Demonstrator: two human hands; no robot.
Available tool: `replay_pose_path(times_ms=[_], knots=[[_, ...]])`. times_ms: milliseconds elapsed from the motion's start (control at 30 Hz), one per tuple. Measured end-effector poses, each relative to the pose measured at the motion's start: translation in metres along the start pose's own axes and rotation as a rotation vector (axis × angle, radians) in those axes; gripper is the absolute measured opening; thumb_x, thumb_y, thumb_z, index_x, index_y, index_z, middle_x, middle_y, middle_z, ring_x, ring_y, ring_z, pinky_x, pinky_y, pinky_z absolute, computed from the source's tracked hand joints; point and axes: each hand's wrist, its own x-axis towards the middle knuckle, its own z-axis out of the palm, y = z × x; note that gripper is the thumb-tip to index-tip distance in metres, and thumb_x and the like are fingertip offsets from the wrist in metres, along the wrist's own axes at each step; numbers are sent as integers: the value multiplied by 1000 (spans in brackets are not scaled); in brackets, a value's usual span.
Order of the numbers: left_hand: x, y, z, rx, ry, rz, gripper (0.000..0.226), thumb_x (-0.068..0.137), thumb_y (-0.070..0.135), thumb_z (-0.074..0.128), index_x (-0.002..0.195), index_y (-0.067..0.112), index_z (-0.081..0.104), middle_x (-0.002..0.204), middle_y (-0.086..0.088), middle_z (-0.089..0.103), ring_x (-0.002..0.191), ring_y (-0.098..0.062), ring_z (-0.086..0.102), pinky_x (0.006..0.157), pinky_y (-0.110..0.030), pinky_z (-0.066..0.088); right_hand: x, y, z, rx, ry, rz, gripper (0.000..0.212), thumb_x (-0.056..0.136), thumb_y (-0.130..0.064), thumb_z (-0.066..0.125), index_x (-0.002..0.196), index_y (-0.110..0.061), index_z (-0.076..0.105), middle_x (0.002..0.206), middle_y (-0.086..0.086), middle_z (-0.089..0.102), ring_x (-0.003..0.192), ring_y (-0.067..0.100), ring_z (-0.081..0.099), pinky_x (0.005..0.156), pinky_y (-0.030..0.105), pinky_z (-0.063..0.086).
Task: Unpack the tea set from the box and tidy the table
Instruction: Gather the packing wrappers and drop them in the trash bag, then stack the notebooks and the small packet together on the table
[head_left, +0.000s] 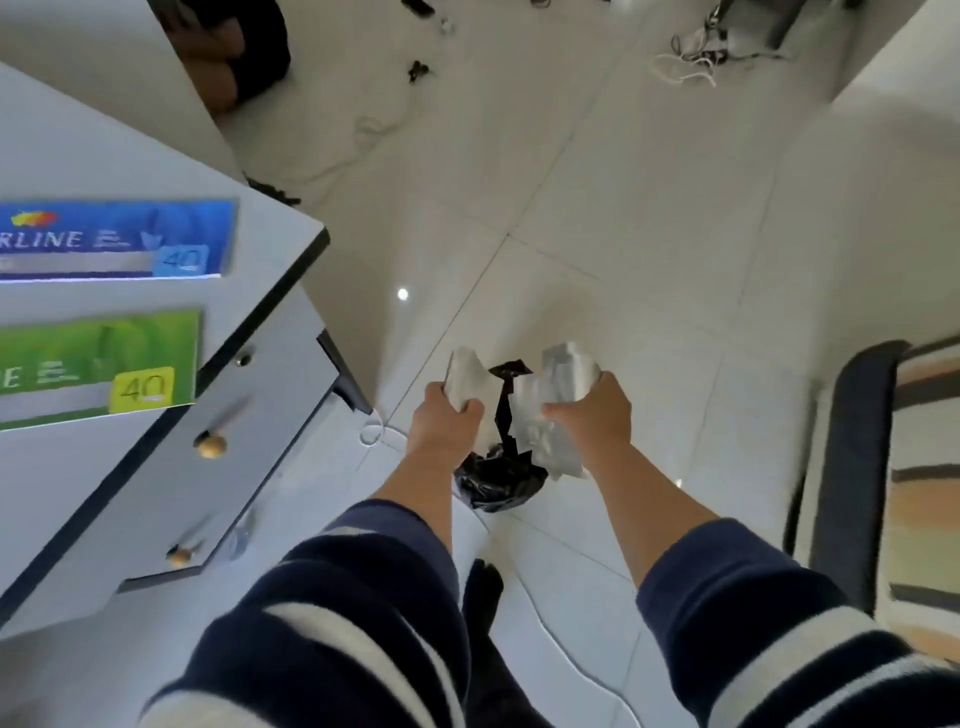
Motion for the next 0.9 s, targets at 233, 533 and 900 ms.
replay_pose_path(times_ms=[233,533,900], knots=[[85,-32,77,-25,-188,-85,91,86,46,63,152,11,12,152,-13,35,135,-33,40,109,-46,38,94,58,74,81,-78,116,87,79,-17,71,147,-22,17,130,15,55,112,32,60,88,42,54],[104,-48,102,185,-291,-122,68,100,40,41,154,11,13,157,-11,28,143,-29,29,115,-36,25,127,93,85,32,-406,238,72,89,-32,58,150,-18,24,145,10,45,126,28,49,101,38,42],[56,53,-22,336,-215,58,47,99,28,43,144,14,39,149,-8,43,137,-24,40,113,-31,30,80,-66,18,-256,-453,-149,35,96,-22,46,123,-3,56,123,13,59,111,30,56,91,33,43]])
